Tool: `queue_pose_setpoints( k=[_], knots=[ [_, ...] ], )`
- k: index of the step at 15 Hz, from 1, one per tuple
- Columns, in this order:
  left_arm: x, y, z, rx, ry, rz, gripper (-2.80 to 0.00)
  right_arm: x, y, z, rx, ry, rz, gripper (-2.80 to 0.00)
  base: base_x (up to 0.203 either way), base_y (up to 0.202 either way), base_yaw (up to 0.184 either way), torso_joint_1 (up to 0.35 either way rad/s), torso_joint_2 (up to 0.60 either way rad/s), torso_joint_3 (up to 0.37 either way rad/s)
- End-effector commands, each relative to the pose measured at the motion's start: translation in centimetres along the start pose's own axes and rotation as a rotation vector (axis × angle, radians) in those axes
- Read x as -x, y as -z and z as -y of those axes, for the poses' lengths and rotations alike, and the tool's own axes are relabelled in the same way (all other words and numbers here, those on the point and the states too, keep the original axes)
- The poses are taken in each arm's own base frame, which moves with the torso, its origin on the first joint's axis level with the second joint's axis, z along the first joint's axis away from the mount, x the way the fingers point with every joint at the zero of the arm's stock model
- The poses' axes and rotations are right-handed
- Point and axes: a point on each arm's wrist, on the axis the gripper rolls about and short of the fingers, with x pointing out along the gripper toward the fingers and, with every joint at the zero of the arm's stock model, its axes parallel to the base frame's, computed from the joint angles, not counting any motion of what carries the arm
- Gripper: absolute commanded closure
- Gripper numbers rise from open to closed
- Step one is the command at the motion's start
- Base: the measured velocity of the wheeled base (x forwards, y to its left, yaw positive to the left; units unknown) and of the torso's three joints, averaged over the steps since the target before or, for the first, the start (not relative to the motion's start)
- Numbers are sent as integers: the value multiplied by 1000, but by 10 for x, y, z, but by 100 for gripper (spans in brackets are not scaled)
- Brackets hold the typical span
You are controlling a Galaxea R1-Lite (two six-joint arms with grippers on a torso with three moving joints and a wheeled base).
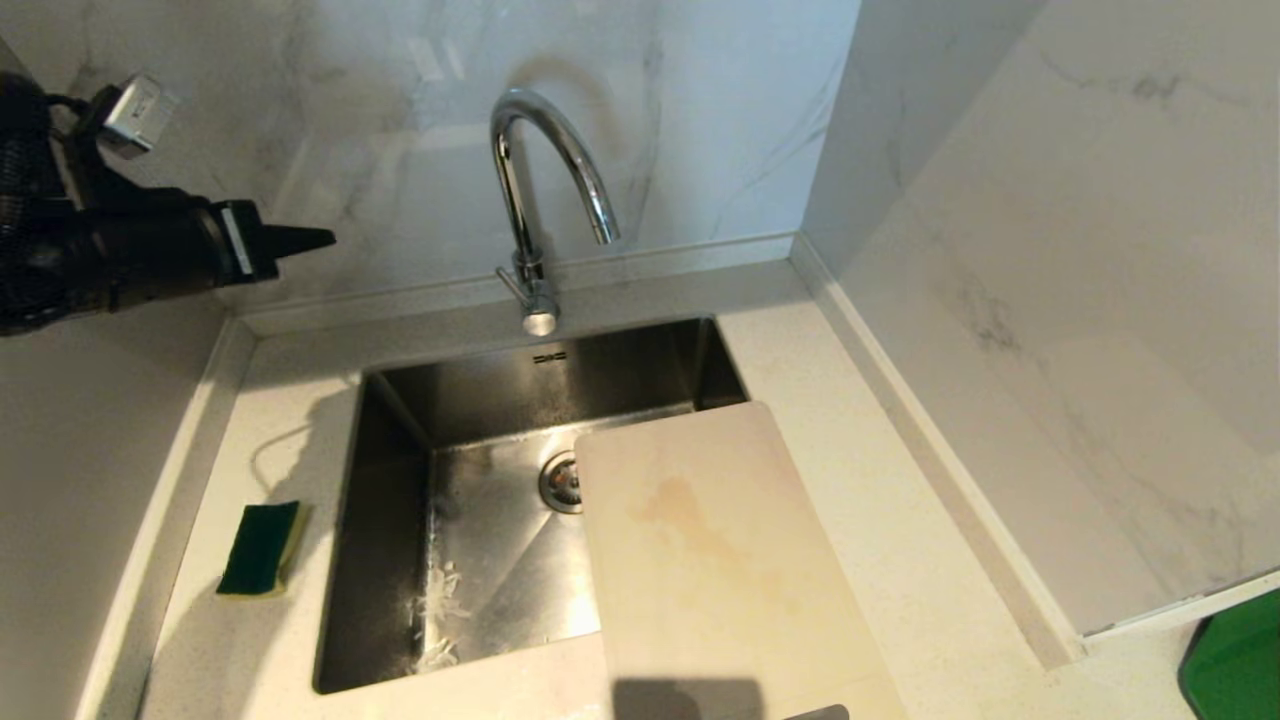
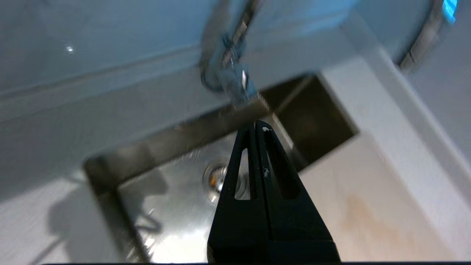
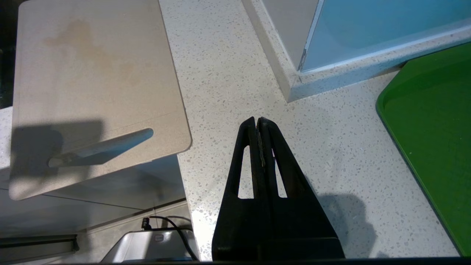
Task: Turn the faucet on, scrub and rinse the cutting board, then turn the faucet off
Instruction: Turn on the tap
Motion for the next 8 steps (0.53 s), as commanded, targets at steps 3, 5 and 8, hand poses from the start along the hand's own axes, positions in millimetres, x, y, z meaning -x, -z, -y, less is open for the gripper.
queue_pose_setpoints(
  k=[3,5,8],
  knots=[
    [-81,36,-37,152,-42,-69,0,0,0,0,-1,1,-1,0,0,0,0,0,0,0],
    [-101,38,-45,180,-41,-54,0,0,0,0,-1,1,-1,0,0,0,0,0,0,0],
    [-119,23,-49,253,-22,23,0,0,0,0,-1,0,0,0,0,0,0,0,0,0]
  ],
)
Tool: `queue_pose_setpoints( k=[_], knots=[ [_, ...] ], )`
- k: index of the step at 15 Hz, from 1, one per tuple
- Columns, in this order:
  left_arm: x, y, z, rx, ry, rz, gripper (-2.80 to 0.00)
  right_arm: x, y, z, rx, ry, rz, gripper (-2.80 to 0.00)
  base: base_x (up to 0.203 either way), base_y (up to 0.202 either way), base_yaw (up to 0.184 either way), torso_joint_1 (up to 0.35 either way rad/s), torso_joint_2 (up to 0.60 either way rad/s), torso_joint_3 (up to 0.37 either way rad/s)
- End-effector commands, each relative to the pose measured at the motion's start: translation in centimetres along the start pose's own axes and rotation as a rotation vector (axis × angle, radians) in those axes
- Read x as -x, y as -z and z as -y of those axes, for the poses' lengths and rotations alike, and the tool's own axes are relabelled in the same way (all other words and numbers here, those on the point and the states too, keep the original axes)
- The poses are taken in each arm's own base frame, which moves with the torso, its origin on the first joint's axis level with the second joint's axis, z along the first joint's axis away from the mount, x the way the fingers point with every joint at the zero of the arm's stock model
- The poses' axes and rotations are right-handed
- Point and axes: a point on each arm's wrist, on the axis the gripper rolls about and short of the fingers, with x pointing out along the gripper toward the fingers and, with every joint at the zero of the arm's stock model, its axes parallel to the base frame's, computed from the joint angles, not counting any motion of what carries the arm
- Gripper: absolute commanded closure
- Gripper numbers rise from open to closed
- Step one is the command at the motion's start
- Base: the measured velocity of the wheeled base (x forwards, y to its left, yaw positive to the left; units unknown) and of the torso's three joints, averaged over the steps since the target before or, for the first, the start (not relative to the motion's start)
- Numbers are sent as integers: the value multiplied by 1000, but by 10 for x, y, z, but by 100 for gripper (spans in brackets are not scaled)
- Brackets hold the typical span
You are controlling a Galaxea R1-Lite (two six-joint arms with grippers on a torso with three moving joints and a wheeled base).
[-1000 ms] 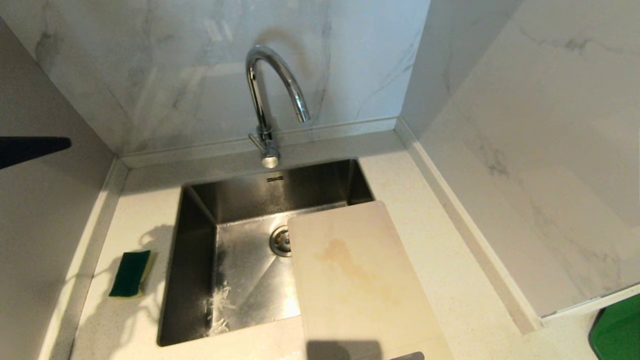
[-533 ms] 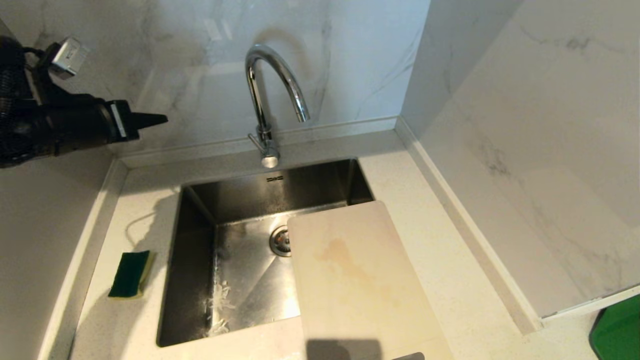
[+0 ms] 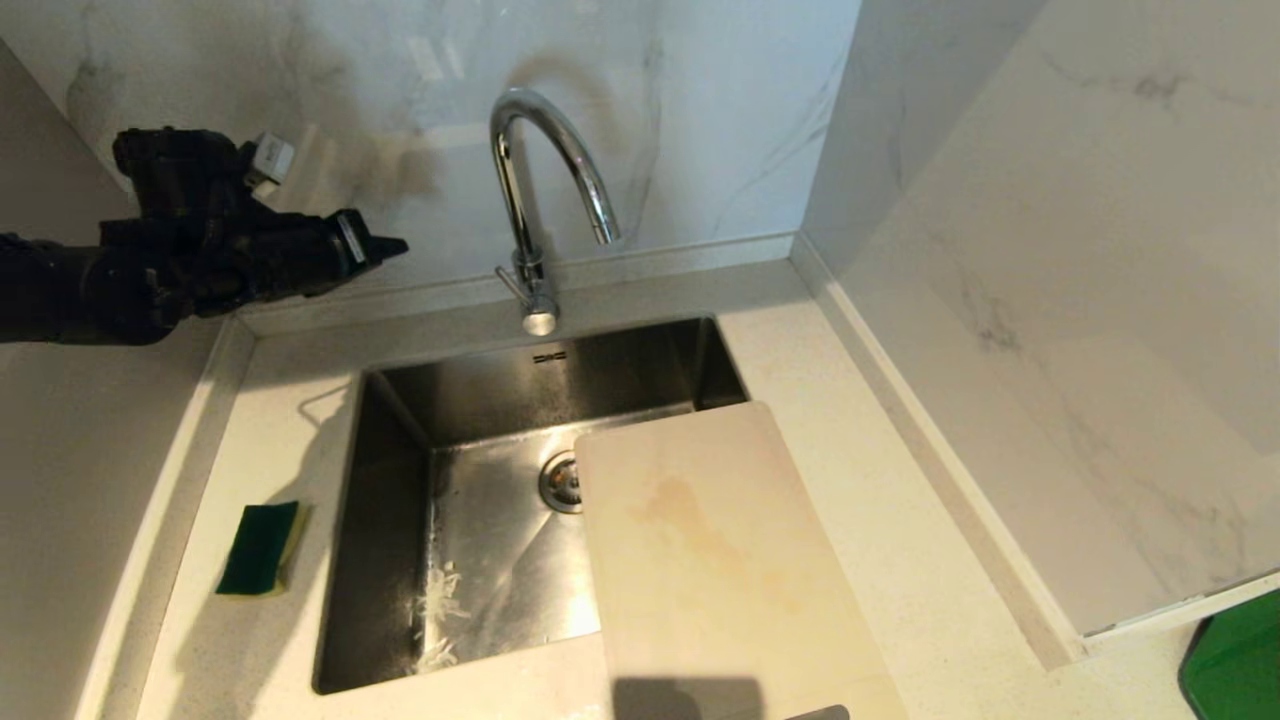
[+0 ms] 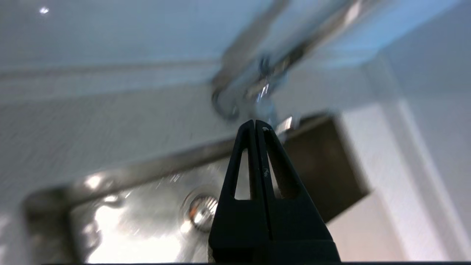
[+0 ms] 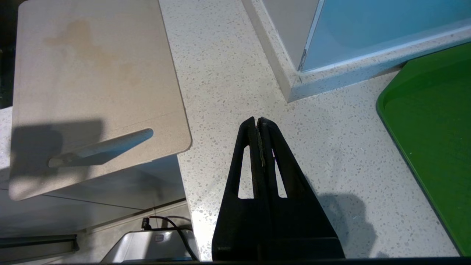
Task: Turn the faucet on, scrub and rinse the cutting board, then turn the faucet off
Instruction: Turn on the tap
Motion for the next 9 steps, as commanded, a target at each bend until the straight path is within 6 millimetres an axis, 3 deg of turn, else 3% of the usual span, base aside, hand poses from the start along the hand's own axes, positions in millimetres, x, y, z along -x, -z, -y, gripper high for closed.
queue_pose_setpoints(
  k=[1,4,9],
  knots=[
    [-25,3,-10,52,11,20,0,0,0,0,0,0,0,0,0,0,0,0,0,0],
    [-44,4,-15,58,29,43,0,0,0,0,0,0,-1,0,0,0,0,0,0,0],
    [-63,26,1,49,104,-8,0,0,0,0,0,0,-1,0,0,0,0,0,0,0]
  ],
)
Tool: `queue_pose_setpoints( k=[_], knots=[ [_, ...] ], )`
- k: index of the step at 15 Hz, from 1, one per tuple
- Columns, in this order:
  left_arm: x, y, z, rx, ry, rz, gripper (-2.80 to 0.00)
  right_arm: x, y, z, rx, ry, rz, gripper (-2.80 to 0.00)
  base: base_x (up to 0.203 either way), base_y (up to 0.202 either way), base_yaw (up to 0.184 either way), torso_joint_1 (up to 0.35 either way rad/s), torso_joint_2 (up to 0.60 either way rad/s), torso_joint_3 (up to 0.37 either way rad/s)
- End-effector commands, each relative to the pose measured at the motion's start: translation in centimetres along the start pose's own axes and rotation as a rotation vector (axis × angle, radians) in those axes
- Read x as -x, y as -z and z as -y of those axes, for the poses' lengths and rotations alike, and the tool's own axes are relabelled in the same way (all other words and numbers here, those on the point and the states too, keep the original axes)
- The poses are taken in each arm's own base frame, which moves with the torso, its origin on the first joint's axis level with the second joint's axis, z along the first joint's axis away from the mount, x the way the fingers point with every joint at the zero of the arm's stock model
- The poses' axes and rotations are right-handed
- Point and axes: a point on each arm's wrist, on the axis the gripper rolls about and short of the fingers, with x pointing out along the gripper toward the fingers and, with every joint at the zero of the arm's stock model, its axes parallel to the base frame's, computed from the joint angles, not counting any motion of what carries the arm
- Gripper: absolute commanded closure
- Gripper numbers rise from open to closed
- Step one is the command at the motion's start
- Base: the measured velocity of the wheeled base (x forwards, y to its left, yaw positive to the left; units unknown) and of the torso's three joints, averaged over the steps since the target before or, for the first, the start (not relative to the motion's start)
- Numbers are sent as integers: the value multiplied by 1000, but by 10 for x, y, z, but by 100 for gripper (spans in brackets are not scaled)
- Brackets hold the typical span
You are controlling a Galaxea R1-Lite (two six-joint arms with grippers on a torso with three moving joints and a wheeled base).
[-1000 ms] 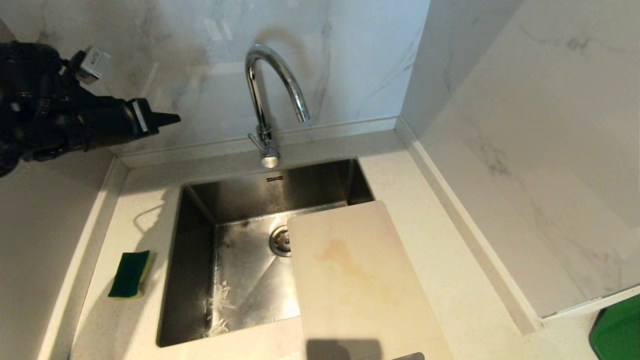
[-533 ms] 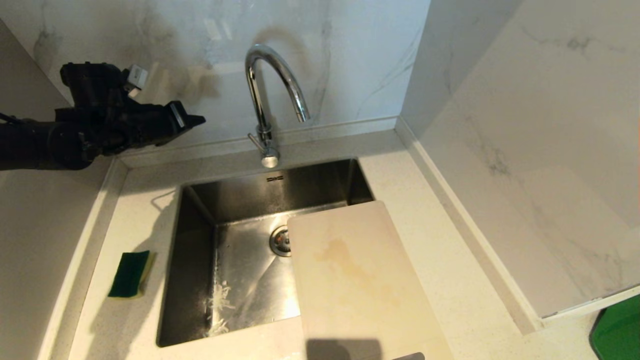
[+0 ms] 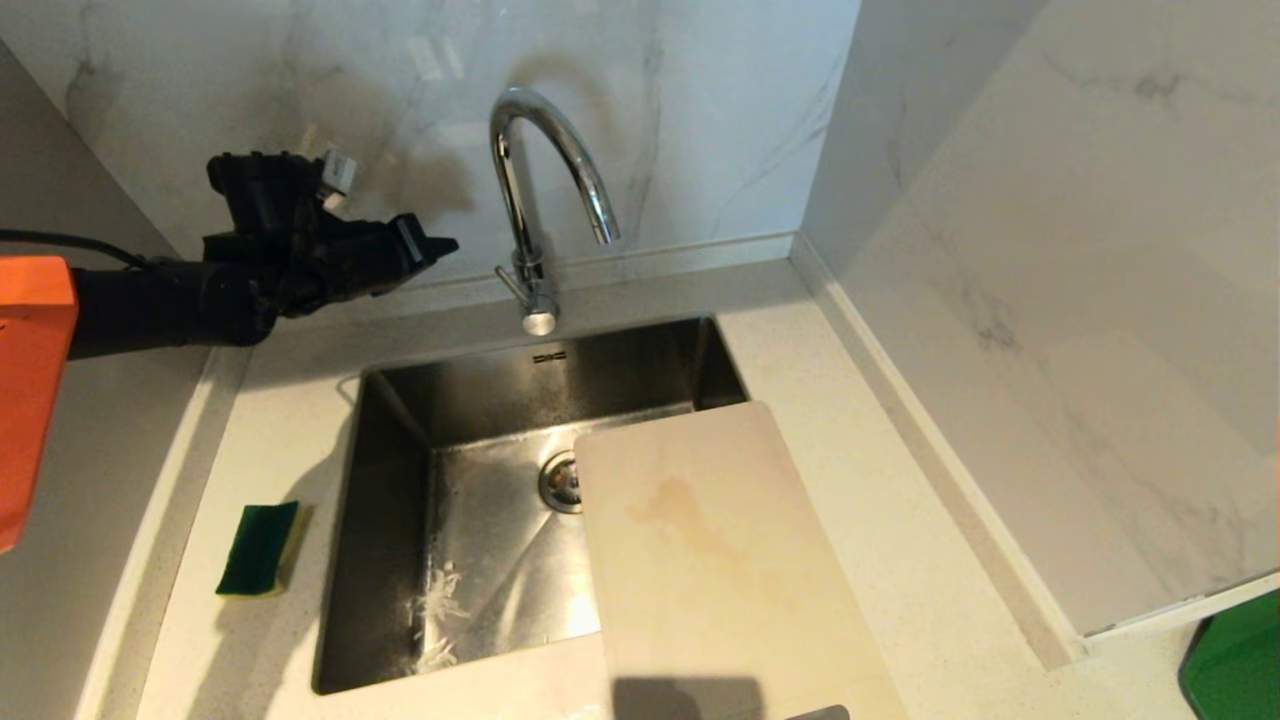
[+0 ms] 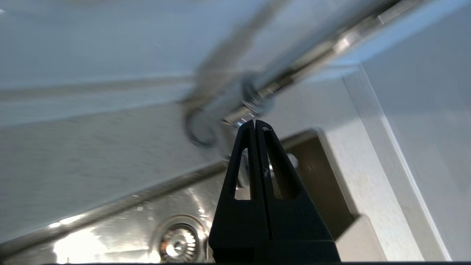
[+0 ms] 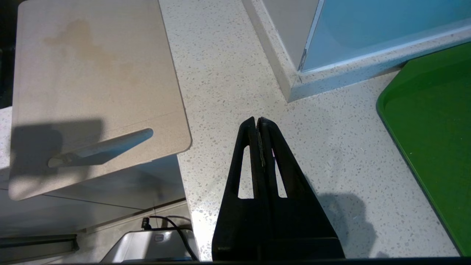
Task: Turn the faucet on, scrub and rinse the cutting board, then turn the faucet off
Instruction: Turn on the tap
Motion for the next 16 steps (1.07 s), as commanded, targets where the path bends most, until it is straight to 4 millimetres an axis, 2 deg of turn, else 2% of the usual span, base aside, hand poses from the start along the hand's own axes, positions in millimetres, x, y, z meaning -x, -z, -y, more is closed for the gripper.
queue_pose_setpoints(
  k=[1,8,16],
  knots=[
    [-8,11,5,12,22,-24,0,0,0,0,-1,0,-1,0,0,0,0,0,0,0],
    [-19,27,12,12,47,-49,0,0,0,0,-1,0,0,0,0,0,0,0,0,0],
    [-25,26,13,-26,90,40,0,0,0,0,-1,0,0,0,0,0,0,0,0,0]
  ],
)
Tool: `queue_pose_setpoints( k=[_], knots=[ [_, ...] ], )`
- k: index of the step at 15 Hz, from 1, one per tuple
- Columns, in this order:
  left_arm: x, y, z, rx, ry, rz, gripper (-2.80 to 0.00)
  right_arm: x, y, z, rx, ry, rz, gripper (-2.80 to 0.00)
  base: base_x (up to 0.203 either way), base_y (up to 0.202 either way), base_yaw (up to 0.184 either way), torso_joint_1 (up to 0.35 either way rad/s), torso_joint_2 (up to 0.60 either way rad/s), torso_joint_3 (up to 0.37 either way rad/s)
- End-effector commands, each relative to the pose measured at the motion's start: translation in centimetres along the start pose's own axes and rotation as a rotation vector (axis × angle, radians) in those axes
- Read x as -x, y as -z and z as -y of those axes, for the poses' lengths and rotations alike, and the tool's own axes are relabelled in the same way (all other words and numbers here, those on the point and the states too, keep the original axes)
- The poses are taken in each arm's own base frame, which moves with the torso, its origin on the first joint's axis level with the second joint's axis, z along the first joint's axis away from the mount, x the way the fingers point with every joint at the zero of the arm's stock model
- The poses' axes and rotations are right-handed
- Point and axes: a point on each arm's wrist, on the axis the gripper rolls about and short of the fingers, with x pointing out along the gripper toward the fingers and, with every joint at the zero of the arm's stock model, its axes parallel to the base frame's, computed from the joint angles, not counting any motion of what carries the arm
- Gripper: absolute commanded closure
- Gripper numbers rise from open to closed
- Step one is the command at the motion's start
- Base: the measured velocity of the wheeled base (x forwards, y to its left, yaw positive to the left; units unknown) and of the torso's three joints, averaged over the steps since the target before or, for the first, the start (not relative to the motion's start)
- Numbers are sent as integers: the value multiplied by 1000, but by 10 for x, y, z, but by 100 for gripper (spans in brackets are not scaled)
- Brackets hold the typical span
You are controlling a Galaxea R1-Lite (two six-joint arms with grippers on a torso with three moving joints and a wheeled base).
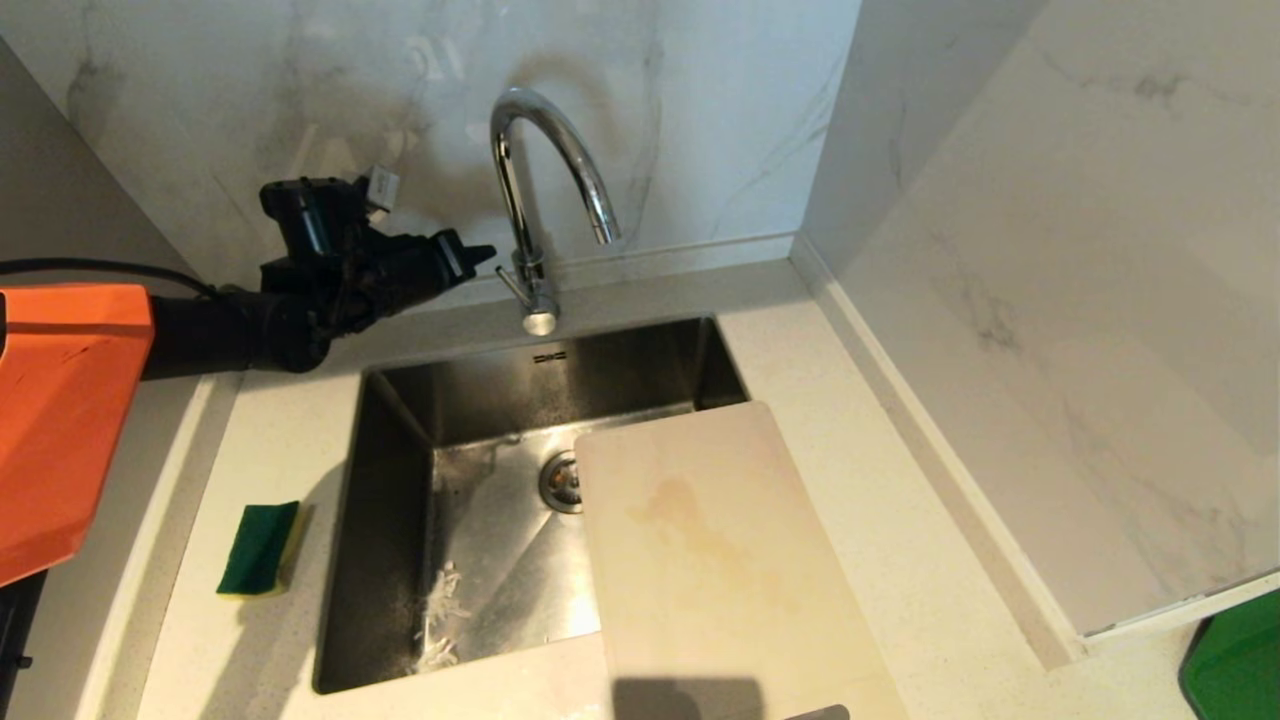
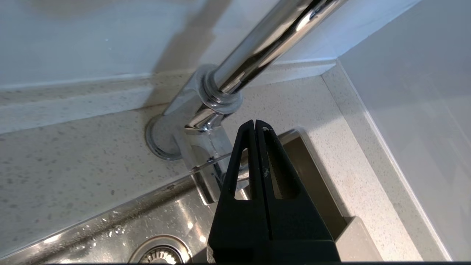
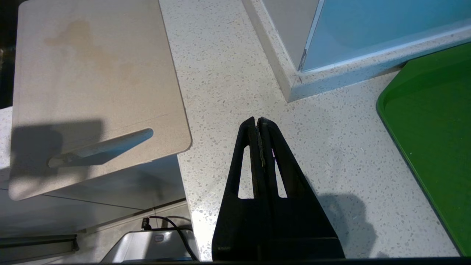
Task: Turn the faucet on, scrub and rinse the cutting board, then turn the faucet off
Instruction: Turn on the tap
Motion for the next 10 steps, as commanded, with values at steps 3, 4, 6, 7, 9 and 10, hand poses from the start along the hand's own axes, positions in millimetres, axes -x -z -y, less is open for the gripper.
queue_pose_setpoints(
  k=[3,4,6,7,9,10],
  knots=[
    [-1,2,-1,4,5,0,0,0,0,0,-1,0,0,0,0,0,0,0,0,0],
    [-2,3,-2,4,5,-3,0,0,0,0,-1,0,-2,0,0,0,0,0,0,0],
    [-3,6,-4,9,1,-10,0,0,0,0,-1,0,-2,0,0,0,0,0,0,0],
    [-5,9,-5,12,-1,-18,0,0,0,0,-1,0,-2,0,0,0,0,0,0,0],
    [-6,12,-3,17,4,-30,0,0,0,0,-1,0,-1,0,0,0,0,0,0,0],
    [-8,16,-1,18,7,-37,0,0,0,0,-1,0,-2,0,0,0,0,0,0,0]
  ],
)
